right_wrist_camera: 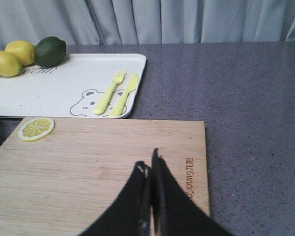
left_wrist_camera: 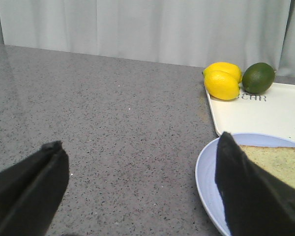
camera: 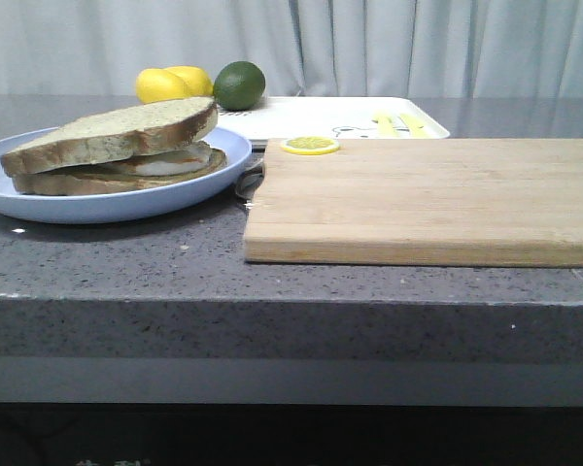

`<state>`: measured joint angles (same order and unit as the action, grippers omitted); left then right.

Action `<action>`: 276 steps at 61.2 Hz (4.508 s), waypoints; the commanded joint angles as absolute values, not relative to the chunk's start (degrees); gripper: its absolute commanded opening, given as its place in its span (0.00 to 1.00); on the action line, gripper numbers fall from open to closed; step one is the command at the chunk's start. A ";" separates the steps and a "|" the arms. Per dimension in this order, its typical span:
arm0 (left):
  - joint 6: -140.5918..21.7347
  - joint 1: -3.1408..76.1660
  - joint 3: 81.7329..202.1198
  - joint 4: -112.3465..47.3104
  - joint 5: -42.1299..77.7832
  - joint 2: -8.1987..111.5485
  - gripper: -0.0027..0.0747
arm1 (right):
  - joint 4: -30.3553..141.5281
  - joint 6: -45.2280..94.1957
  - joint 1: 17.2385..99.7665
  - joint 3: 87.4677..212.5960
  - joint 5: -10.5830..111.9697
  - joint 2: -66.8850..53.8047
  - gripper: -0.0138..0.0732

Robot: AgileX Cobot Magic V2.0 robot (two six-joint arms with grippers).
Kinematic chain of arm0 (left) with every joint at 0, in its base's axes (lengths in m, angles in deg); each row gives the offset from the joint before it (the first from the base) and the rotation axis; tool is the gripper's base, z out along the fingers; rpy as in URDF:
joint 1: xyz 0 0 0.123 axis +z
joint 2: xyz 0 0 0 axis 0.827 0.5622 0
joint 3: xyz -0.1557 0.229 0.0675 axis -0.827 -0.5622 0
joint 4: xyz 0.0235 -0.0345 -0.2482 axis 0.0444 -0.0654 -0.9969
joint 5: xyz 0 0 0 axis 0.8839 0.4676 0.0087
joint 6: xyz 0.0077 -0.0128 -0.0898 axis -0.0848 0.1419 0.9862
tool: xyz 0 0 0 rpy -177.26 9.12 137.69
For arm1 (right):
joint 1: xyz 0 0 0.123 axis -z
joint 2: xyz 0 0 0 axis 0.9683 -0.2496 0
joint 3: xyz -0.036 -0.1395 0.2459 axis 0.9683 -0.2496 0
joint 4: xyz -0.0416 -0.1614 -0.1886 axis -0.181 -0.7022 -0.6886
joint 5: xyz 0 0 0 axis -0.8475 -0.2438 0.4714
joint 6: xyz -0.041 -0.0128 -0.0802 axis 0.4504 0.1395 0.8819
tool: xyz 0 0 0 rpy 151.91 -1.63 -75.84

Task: Place bread and move sandwich to tray
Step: 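Withdraw the right gripper up and away from the plate, then grasp the blue plate rim with the left gripper, then lift the blue plate and carry it onto the white tray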

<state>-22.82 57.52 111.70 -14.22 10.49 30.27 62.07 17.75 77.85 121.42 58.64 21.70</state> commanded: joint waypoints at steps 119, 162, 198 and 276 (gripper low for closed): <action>-22.93 50.62 149.94 -19.20 39.42 85.46 0.11 | 62.20 18.46 78.02 107.22 47.99 40.37 0.09; -30.68 53.33 170.49 -37.45 49.21 83.75 0.01 | 62.20 18.46 78.02 107.22 48.05 40.37 0.09; -28.70 52.12 223.39 -49.27 64.61 122.91 0.01 | 62.20 18.46 78.02 107.22 48.46 40.37 0.09; -33.66 47.27 235.11 -45.16 59.71 133.44 0.53 | 62.20 18.46 78.02 107.11 48.64 40.37 0.09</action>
<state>-33.26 47.94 233.04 -42.46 61.83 137.94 62.07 17.98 77.85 105.66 52.88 40.67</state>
